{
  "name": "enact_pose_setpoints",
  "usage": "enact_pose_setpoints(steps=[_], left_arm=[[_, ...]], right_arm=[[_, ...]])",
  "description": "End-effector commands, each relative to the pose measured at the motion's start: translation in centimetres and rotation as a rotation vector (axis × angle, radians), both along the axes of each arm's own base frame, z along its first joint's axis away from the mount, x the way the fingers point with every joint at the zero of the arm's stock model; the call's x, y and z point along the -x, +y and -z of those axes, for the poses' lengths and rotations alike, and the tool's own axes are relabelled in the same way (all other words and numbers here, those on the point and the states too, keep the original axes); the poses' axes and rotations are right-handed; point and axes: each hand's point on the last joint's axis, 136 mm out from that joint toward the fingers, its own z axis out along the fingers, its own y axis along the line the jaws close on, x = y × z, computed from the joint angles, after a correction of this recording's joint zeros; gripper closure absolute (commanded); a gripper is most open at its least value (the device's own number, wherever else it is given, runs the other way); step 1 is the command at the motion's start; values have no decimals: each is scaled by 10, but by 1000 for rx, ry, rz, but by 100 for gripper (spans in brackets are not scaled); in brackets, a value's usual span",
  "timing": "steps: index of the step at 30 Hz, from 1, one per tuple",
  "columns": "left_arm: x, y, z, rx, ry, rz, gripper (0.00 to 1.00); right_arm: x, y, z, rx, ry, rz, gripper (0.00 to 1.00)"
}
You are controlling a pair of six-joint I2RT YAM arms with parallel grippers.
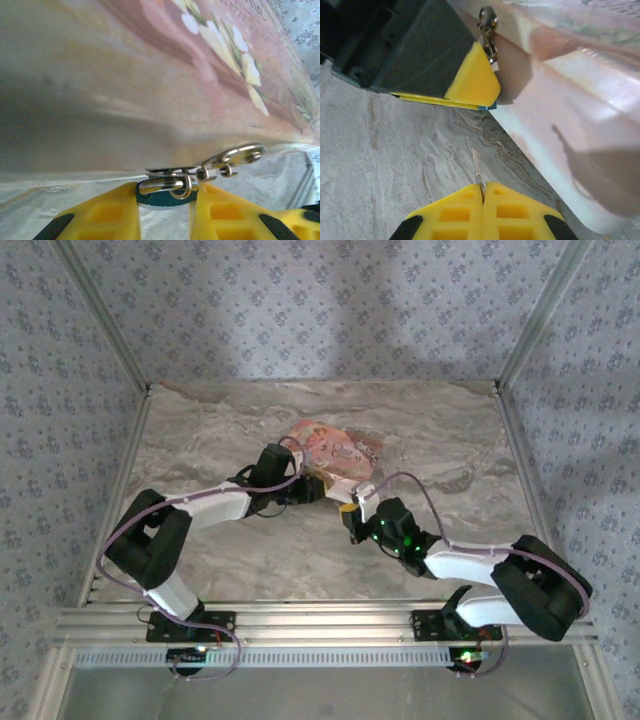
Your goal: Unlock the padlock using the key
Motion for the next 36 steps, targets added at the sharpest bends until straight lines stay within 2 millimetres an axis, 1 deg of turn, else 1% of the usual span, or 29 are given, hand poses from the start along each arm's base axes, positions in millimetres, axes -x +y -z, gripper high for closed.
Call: enact_pose_setpoints(steps=[1, 4, 10, 25, 36], left_arm=[[0, -14, -36, 112, 32, -21, 76], [2, -14, -36, 131, 66, -47, 76], [5, -15, -35, 149, 119, -69, 76], [6, -17, -34, 160, 135, -67, 76], [8, -18, -34, 162, 137, -59, 76]], right_arm=[[-7, 3, -4, 16, -82, 22, 100], [-10, 4, 1, 39, -104, 29, 100], [-17, 7, 2, 48, -143, 35, 100], [-29, 19, -3, 2, -160, 42, 100], [-37, 17, -2, 4, -161, 72, 100]])
